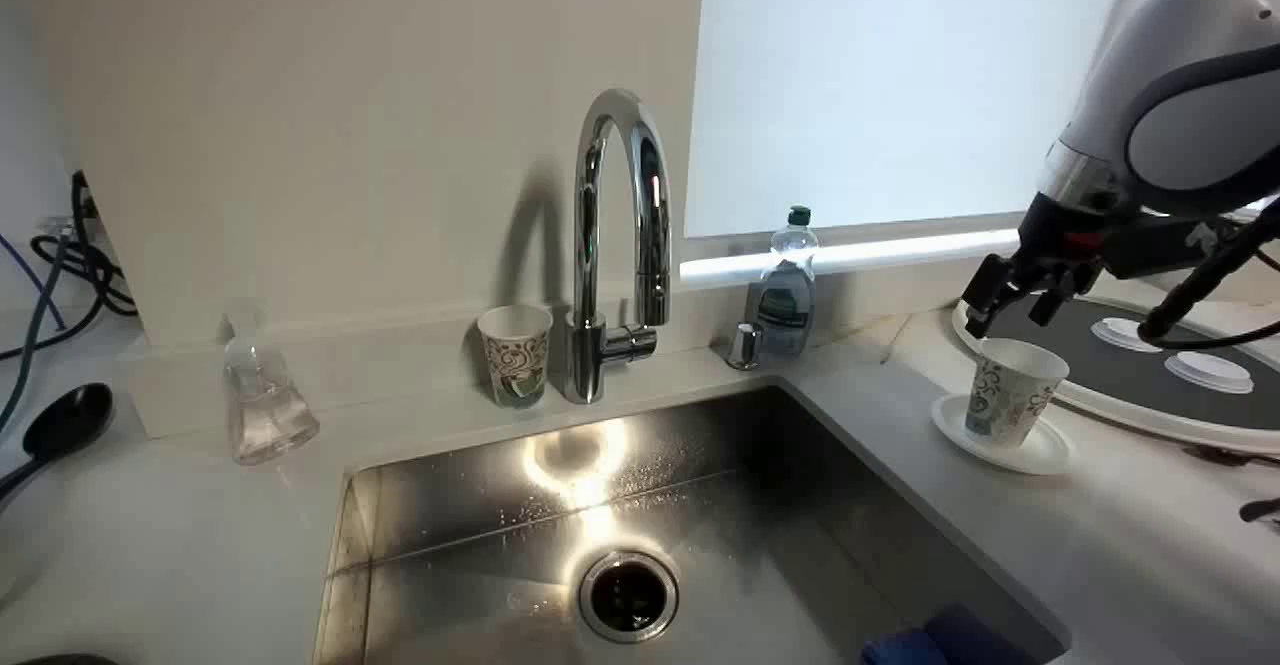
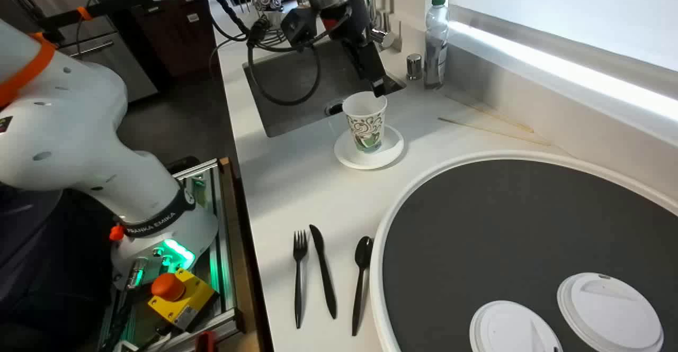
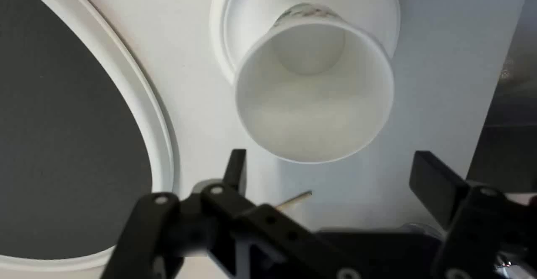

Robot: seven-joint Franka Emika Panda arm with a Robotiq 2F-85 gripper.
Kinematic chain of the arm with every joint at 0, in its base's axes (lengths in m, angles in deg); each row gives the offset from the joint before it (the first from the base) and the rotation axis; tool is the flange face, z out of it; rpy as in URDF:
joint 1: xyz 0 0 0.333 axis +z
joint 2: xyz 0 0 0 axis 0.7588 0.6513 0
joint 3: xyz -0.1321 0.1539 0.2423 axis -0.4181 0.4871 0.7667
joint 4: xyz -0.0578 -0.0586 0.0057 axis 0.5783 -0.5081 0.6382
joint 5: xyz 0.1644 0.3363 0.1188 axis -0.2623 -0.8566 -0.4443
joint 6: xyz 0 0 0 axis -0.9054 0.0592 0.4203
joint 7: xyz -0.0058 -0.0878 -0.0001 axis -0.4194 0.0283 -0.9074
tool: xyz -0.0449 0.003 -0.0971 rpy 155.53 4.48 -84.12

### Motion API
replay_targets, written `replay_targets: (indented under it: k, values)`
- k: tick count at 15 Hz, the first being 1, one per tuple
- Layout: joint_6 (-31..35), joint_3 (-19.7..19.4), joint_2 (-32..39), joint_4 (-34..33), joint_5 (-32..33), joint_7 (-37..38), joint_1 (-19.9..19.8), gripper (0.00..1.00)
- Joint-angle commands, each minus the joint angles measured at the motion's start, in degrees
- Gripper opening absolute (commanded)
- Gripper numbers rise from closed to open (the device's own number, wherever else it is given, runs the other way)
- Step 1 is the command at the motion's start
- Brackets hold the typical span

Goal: Put the cup upside down on the plate

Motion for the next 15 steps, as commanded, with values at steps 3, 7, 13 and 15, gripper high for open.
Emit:
replay_targets:
  k: [3, 7, 13, 15]
  values:
    - [-0.2, -0.4, 0.0, -0.1, 0.1, 0.1, 0.4, 1.0]
    - [-0.2, -0.4, 0.0, -0.1, 0.1, 0.1, 0.4, 1.0]
    - [-6.0, 2.5, 0.1, -1.4, 9.8, 21.0, -6.6, 1.0]
    - [-8.3, 1.9, 0.5, -2.2, 7.2, 24.2, -6.4, 1.0]
